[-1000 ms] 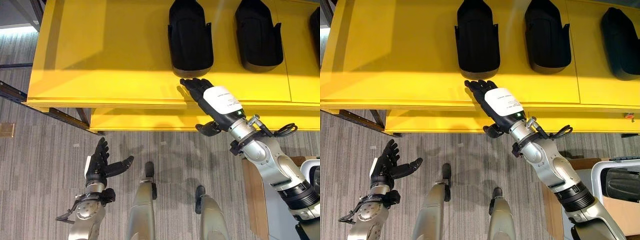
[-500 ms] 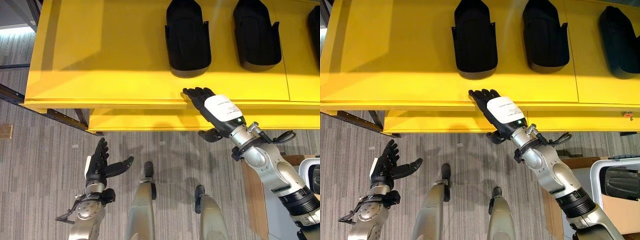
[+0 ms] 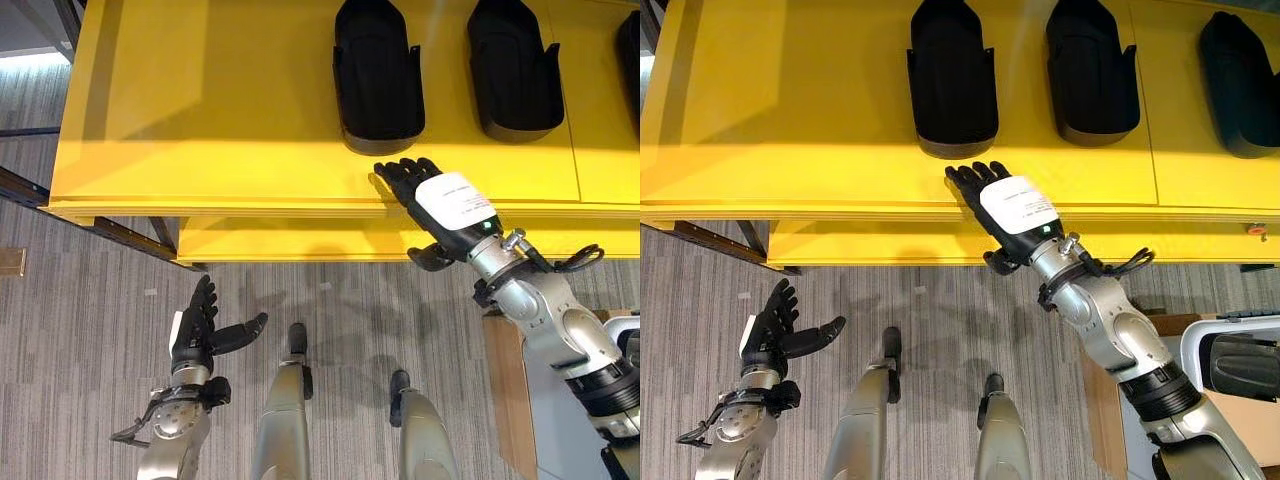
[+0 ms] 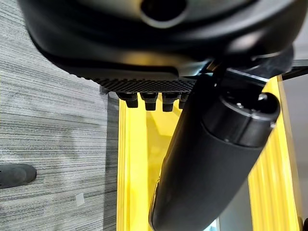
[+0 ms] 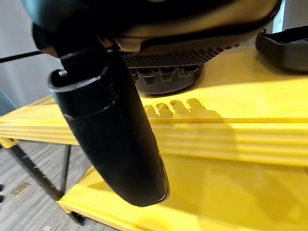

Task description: Move parts from the plastic box to the shelf.

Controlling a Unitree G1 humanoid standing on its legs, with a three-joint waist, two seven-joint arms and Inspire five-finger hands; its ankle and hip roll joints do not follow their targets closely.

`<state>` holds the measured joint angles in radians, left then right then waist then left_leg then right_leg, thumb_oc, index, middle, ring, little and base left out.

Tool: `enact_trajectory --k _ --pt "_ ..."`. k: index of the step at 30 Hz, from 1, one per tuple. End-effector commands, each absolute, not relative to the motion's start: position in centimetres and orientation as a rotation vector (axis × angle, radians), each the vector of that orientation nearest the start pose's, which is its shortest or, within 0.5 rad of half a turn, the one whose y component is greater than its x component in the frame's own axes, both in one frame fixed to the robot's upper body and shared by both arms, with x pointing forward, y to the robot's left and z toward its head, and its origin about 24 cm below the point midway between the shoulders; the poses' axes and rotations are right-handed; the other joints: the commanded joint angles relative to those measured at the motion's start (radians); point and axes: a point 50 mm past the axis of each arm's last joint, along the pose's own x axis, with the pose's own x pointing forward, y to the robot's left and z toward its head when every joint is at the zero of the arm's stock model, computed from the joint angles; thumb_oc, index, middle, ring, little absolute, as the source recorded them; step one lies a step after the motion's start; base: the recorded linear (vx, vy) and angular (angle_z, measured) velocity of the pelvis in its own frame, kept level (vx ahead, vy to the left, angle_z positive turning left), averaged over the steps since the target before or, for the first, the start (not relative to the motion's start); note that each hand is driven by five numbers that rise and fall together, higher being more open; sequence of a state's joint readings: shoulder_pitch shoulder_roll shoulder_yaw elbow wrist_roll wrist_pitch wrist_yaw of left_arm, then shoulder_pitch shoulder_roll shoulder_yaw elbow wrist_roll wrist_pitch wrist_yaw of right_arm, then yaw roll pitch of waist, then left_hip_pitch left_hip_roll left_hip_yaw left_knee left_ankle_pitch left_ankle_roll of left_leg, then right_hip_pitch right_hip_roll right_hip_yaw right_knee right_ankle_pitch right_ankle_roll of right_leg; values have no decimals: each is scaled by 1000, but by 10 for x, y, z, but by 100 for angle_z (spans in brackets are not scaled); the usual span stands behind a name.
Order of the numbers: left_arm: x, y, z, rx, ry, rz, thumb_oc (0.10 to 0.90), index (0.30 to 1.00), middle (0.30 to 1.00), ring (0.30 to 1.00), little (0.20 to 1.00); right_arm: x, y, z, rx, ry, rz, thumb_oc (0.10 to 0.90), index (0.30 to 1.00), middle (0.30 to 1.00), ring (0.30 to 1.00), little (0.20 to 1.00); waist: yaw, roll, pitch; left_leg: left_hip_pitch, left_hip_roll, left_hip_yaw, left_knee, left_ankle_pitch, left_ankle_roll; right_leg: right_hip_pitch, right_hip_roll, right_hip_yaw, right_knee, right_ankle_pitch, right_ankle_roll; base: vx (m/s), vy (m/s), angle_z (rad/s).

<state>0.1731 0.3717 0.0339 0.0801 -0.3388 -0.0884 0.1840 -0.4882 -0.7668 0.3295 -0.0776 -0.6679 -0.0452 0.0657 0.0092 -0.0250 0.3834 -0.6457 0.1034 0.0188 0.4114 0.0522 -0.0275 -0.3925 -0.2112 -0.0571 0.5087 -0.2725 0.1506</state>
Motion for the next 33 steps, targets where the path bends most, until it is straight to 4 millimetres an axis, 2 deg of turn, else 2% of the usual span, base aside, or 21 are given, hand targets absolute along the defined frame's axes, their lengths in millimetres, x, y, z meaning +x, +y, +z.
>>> enact_trajectory --k 1,20,33 --pt "210 262 38 130 12 271 900 1000 1000 1000 1000 308 -168 236 -1546 -717 64 900 1000 1000 1000 1000 9 3 -52 -5 100 -27 73 -96 -51 35 10 13 -65 42 -64 0 0 0" --pt "209 263 37 118 19 277 900 1000 1000 1000 1000 319 -171 246 -1579 -685 56 900 1000 1000 1000 1000 23 -1 -47 -13 95 -33 80 -99 -50 38 9 10 -63 37 -66 0 0 0" --pt "209 265 39 113 8 287 900 1000 1000 1000 1000 322 -162 266 -1613 -743 41 900 1000 1000 1000 1000 34 -4 -47 -20 90 -37 84 -99 -50 37 9 7 -62 37 -66 0 0 0"
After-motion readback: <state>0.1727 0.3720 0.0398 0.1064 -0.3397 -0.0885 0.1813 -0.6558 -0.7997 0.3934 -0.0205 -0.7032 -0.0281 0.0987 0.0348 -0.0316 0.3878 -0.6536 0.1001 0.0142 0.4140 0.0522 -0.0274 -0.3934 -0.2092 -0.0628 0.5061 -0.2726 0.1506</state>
